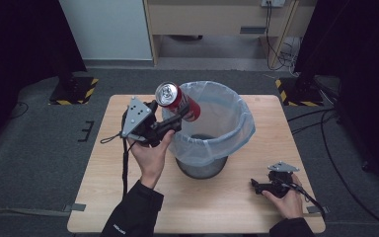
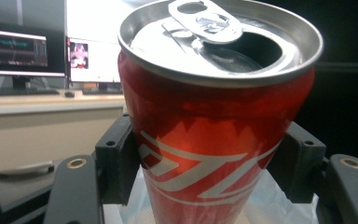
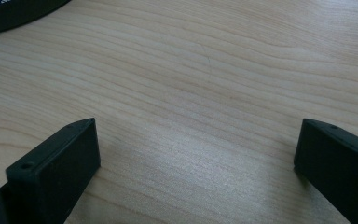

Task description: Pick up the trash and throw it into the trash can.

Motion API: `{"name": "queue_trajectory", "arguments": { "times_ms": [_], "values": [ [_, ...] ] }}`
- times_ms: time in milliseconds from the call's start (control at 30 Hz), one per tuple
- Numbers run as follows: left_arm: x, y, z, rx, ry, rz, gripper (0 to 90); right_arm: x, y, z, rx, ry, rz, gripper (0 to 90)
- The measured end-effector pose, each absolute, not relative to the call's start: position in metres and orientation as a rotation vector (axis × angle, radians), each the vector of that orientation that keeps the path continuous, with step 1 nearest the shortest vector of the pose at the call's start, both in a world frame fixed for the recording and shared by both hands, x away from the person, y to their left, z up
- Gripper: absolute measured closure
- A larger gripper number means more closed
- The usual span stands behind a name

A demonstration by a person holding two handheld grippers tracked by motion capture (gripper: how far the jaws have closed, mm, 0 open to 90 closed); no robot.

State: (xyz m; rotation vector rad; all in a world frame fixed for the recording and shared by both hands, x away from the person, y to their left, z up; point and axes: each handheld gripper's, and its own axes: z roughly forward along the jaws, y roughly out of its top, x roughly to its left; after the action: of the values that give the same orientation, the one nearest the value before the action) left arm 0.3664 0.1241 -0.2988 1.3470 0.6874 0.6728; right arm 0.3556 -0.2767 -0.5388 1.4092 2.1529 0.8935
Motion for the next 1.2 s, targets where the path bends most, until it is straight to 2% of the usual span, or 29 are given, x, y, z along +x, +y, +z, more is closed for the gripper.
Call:
{"name": "queue_trajectory", "arguments": {
  "times_ms": [233, 400, 767, 1200],
  "values": [
    [0.374, 0.113, -0.313, 1.447, 0.706, 0.629, 32.8, 0.356, -0.277, -0.539, 1.408, 2.153, 0.893, 0.4],
    [0.374, 0.116, -0.320, 1.439, 0.711, 0.606, 26.3, 0.356, -0.277, -0.539, 1.410, 2.153, 0.894, 0.4],
    [0.351, 0.148, -0.321, 1.410, 0.688, 0.637, 23.5, 0.356, -0.277, -0.539, 1.406, 2.155, 0.895, 0.4],
    [0.316, 0.182, -0.332, 1.452, 0.682, 0.678, 20.8, 0.356, -0.277, -0.539, 1.407, 2.154, 0.895, 0.4]
  ]
}}
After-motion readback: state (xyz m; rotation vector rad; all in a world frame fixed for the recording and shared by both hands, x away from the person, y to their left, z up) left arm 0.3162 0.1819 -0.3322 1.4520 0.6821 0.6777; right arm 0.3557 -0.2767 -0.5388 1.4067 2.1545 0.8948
